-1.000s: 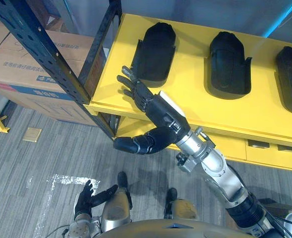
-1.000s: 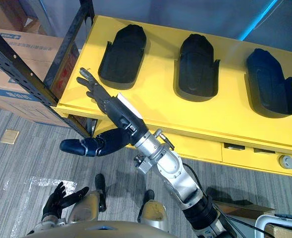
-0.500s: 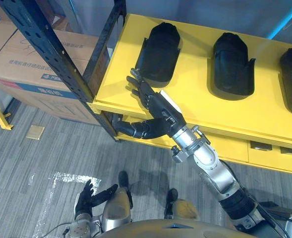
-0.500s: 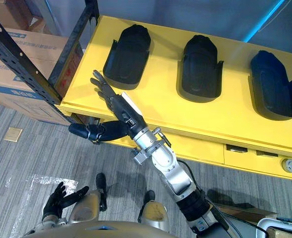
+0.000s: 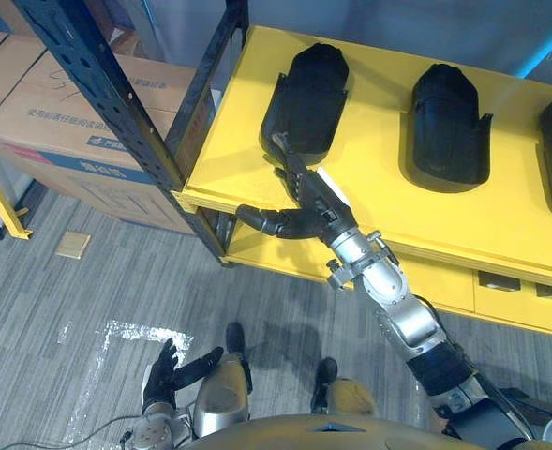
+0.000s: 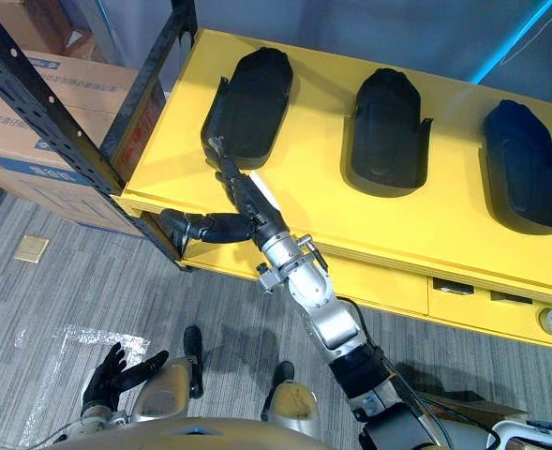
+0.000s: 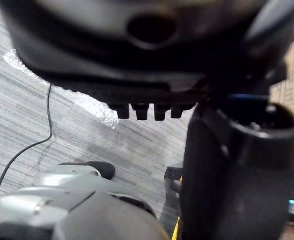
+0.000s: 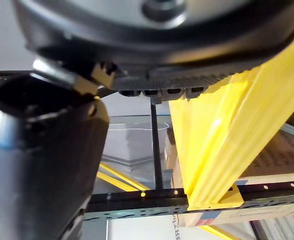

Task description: Walk over and take three plastic housings, then place them on the shelf

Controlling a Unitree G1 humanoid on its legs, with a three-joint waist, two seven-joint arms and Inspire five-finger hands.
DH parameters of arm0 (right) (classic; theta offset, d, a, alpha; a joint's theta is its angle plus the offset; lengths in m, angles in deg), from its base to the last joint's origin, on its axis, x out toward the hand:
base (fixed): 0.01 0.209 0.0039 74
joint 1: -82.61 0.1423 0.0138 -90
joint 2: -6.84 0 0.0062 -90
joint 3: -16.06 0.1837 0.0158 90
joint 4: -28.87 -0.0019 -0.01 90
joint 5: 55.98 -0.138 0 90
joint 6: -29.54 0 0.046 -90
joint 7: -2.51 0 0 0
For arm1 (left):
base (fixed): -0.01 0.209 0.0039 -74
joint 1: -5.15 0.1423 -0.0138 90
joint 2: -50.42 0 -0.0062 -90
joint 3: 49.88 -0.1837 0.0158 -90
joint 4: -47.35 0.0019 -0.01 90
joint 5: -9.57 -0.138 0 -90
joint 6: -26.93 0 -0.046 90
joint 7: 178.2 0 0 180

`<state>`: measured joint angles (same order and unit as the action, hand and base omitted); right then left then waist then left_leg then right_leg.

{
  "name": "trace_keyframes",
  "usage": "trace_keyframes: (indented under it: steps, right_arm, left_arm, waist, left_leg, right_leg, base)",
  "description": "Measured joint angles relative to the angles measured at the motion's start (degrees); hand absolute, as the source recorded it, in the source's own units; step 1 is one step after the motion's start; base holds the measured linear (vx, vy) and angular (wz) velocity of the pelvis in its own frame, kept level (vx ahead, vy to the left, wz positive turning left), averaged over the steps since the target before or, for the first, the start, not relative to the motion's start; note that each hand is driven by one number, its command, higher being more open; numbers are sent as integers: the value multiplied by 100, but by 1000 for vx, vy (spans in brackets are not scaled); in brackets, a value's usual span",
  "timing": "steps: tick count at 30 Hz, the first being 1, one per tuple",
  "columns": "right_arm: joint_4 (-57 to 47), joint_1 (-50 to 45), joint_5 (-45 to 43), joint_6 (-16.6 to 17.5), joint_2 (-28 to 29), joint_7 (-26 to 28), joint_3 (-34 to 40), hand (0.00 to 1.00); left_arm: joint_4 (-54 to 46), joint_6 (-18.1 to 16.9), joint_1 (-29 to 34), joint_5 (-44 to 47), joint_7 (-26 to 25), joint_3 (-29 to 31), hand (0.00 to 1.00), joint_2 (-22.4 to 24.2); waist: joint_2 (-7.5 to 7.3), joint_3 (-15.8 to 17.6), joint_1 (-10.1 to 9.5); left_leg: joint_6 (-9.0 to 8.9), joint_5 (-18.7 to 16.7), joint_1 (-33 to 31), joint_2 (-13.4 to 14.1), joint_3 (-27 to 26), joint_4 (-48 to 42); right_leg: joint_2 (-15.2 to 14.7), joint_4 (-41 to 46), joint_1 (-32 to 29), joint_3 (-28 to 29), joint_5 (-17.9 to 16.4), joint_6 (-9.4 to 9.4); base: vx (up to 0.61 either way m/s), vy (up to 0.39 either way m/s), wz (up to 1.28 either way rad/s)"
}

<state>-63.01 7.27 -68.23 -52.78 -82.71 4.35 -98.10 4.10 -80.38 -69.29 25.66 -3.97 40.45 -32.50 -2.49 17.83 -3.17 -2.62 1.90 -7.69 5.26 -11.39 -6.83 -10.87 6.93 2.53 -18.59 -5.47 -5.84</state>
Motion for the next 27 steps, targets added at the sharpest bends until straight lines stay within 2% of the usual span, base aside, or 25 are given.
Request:
trace_keyframes:
  steps: [12,21,27]
  right_arm:
    - [325,252,300,72,117,-359,53,100]
    - [716,555,532,118,258,-920,112,100]
    - [861,678,752,161,300,-994,122,100]
  left_arm:
    - [-13,0,0,-6,-11,-3,100,13]
    - [-60,-11,0,-10,-26,-7,100,23]
    - [-63,-12,0,-53,-25,-7,100,40]
  waist:
    - [28,17,-42]
    - [42,24,-126]
    - [45,26,-133]
  left_leg:
    - [4,14,14,0,6,2]
    - [12,35,17,-4,34,11]
    - [15,62,17,-10,54,34]
  right_leg:
    - [0,0,17,-7,0,0]
    - [3,-4,40,-41,0,-1]
    - [3,-7,48,-72,1,-1]
  base:
    - [0,0,0]
    - [0,0,1]
    - [0,0,2]
